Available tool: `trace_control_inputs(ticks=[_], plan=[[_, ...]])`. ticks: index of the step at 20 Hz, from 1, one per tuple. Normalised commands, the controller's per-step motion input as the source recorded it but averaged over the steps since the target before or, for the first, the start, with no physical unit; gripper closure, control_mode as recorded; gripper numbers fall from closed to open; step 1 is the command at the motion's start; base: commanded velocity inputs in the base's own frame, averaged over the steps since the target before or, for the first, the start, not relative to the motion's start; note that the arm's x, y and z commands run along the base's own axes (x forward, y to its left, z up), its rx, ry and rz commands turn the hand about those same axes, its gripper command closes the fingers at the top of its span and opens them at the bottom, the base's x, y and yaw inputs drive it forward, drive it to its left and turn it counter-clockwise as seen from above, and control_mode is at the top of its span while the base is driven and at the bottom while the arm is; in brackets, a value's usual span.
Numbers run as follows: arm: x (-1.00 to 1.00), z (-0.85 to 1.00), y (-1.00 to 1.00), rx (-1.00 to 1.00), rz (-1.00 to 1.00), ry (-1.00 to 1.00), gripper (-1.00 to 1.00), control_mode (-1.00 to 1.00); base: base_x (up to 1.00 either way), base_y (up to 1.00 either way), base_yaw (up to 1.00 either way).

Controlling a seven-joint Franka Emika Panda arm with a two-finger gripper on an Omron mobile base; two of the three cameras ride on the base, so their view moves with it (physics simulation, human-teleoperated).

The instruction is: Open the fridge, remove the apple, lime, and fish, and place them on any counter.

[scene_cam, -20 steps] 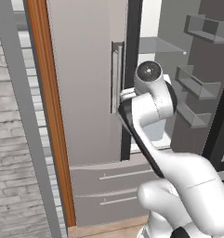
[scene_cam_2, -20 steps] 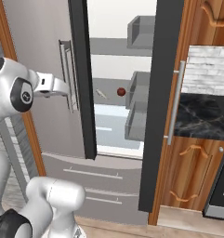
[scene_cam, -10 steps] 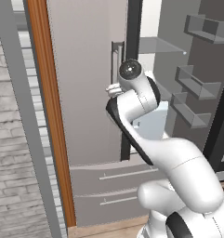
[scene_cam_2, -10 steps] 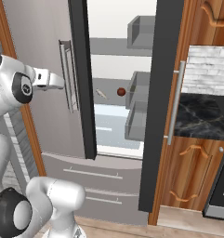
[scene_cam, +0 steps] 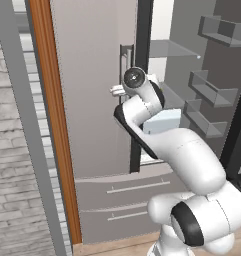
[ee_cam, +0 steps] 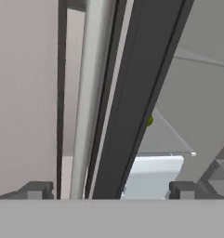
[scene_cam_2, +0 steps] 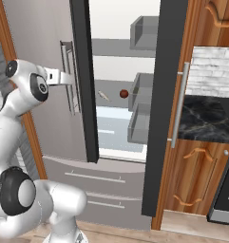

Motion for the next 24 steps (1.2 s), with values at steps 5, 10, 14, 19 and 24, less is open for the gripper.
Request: trace_control_inputs(ticks=[5, 10, 14, 19, 24], plan=[[0.77, 0.0, 0.05, 0.02, 0.0, 0.0, -1.0, -1.0, 0.0, 0.0, 0.0], [0.71, -0.11, 0.02, 0.0, 0.0, 0.0, -1.0, -1.0, 0.0, 0.0, 0.0], [0.65, -0.2, 0.0, 0.0, 0.0, 0.0, -1.0, -1.0, 0.0, 0.0, 0.0], [0.7, -0.28, 0.01, 0.0, 0.0, 0.0, 1.0, -1.0, 0.0, 0.0, 0.0], [0.19, -0.04, 0.0, 0.0, 0.0, 0.0, 1.0, -1.0, 0.0, 0.0, 0.0]])
